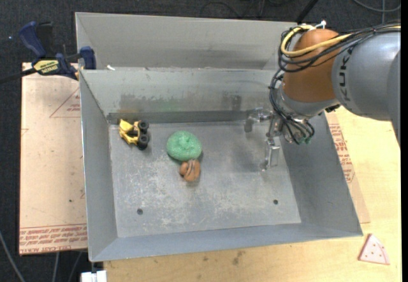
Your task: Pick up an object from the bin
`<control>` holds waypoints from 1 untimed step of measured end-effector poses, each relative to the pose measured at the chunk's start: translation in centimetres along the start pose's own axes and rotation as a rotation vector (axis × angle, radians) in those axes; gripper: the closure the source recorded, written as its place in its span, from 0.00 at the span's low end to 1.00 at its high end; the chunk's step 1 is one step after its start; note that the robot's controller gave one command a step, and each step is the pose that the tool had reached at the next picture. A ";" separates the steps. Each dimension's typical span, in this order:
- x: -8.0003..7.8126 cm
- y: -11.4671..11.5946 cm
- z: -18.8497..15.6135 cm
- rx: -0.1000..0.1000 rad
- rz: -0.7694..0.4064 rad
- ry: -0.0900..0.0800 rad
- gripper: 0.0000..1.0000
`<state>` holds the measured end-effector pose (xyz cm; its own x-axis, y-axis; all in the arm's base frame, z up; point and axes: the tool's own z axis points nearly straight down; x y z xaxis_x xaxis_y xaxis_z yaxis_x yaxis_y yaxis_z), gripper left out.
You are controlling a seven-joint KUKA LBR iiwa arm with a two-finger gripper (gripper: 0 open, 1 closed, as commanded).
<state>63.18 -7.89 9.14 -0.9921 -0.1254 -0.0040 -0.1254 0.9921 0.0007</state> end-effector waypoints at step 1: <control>-0.9 0.9 2.1 -0.002 0.083 0.005 0.00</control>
Offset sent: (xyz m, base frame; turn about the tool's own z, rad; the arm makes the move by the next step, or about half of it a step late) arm 0.0102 0.0942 -0.0214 -0.0804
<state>63.98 -6.85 7.00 -0.9991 -0.0426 0.0013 -0.0426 0.9991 0.0031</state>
